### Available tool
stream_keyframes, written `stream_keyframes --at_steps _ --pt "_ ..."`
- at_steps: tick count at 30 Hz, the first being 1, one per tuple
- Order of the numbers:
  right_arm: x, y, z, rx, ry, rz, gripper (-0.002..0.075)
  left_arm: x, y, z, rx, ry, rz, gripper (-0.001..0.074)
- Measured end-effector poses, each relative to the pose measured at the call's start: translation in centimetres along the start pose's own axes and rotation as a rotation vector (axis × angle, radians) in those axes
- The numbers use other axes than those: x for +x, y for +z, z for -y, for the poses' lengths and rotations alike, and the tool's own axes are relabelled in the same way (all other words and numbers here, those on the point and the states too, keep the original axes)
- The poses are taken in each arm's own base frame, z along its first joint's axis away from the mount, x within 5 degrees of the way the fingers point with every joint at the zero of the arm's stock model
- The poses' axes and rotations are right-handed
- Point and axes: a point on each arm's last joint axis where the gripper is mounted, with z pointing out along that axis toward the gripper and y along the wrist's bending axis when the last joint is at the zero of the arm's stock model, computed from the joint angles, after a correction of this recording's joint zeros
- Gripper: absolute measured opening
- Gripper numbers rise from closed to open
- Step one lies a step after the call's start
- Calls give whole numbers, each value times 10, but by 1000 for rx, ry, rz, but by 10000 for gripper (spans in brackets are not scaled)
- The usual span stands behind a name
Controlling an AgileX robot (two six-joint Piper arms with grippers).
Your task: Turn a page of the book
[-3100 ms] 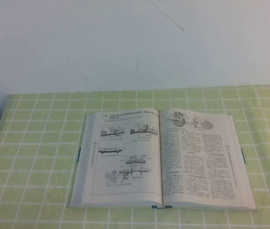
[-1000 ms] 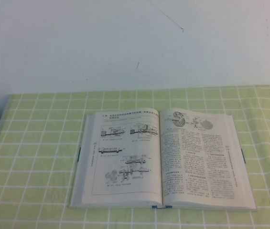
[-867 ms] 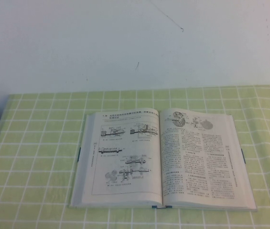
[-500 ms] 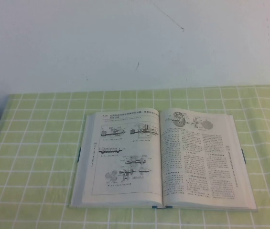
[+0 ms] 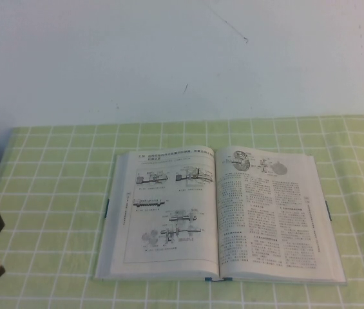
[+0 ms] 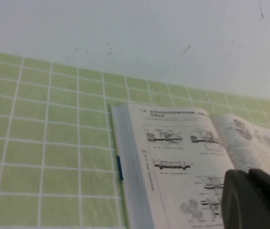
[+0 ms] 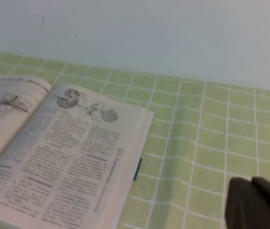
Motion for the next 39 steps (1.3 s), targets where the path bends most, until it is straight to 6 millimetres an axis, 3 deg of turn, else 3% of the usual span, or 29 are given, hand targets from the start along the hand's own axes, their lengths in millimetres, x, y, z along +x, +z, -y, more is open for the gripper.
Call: stream_keyframes --at_steps 4,8,17,23,29,33,39 --pt "-30 9 8 4 -156 -80 -2 -30 21 2 -13 151 -61 -4" --pt "-53 18 14 -14 -196 -138 -2 -53 42 4 2 219 -113 -4" --pt "-87 54 17 -181 -145 -297 -2 -74 94 4 68 260 -267 -4" --pt "-104 90 -3 -382 -242 -353 -2 -62 141 19 146 289 -381 -4" --pt "-115 132 -3 -385 -284 -450 -2 -42 188 42 216 326 -473 -4" --pt "-107 159 0 -389 -262 -523 -2 -28 215 63 275 357 -524 -4" --pt "-81 196 0 -420 -215 -652 -2 6 260 88 336 384 -623 -4"
